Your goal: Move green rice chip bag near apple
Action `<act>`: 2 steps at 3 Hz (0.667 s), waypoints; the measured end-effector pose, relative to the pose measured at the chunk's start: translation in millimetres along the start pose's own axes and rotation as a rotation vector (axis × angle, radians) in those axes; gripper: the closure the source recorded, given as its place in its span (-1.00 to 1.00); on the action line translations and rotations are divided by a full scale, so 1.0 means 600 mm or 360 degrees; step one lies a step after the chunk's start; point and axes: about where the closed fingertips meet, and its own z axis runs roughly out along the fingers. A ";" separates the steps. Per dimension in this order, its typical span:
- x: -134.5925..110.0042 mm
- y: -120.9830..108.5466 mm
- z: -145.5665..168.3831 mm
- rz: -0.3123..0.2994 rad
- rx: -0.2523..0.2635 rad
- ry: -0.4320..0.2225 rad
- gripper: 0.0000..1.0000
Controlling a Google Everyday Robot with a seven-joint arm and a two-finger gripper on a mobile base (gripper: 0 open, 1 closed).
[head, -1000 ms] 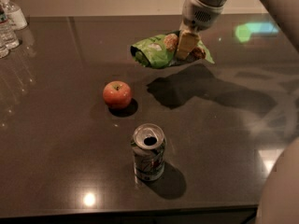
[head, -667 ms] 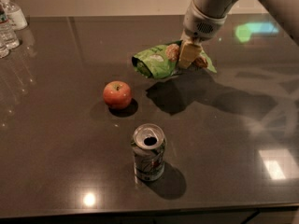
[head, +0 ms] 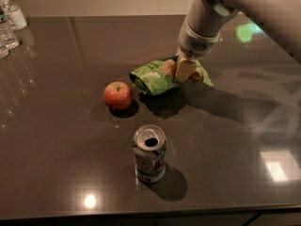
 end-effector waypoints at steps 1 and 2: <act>0.001 -0.002 0.015 0.0007 0.0003 0.0015 0.19; 0.003 -0.006 0.024 0.0017 0.0009 0.0025 -0.30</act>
Offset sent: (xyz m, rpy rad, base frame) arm 0.0114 -0.0014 -0.0176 -0.0170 -0.0033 -0.0275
